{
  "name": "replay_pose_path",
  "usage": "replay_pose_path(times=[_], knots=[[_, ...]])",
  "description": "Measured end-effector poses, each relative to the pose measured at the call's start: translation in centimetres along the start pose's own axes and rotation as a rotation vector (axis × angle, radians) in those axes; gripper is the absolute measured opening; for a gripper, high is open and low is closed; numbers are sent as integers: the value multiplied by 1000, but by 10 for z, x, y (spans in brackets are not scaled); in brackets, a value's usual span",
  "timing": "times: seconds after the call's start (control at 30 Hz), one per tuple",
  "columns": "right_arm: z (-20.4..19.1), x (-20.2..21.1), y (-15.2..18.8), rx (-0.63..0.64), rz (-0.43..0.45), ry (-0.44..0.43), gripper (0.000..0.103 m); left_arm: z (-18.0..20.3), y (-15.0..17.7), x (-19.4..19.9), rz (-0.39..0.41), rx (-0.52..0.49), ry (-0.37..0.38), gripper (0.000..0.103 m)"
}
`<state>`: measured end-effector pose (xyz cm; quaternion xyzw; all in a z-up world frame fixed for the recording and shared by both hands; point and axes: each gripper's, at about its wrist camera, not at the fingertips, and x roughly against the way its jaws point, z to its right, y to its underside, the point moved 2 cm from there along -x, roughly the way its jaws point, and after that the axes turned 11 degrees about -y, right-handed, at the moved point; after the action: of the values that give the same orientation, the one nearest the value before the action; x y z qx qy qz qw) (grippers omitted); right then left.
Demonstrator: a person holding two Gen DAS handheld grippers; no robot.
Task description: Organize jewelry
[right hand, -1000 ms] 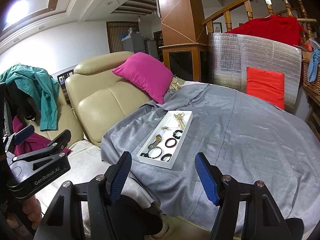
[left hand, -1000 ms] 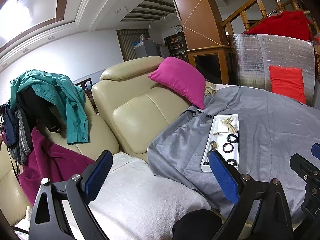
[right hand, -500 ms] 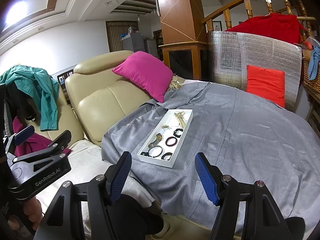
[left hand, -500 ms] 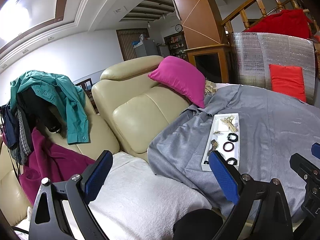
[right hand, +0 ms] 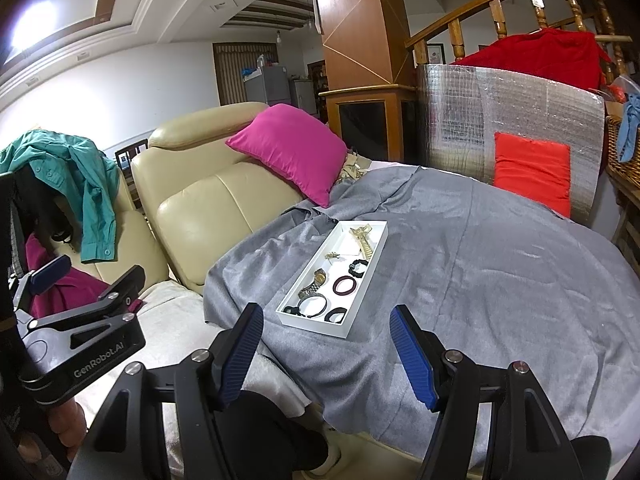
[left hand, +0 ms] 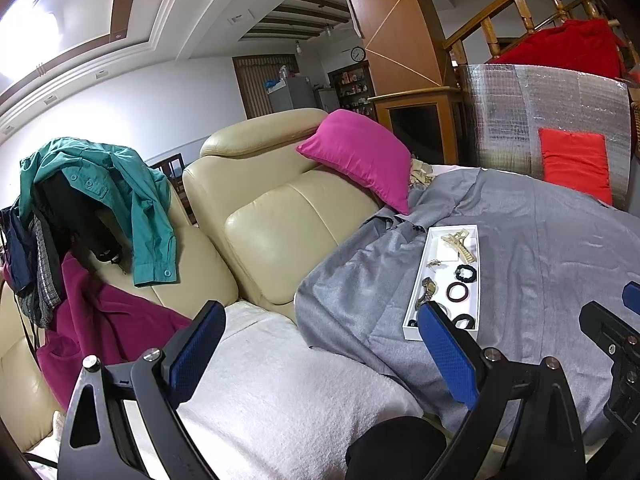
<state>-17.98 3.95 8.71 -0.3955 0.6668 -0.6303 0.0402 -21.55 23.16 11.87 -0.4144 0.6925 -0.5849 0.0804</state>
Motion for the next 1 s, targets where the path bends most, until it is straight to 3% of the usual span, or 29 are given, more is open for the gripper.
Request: replay_pose_path(times=[0.63, 1.0], knots=[[2, -6, -2, -6, -2, 3, 70, 1, 1, -9, -15, -6, 6, 97], [4, -41, -23, 13, -25, 19, 70, 3, -9, -36, -37, -1, -1, 97]])
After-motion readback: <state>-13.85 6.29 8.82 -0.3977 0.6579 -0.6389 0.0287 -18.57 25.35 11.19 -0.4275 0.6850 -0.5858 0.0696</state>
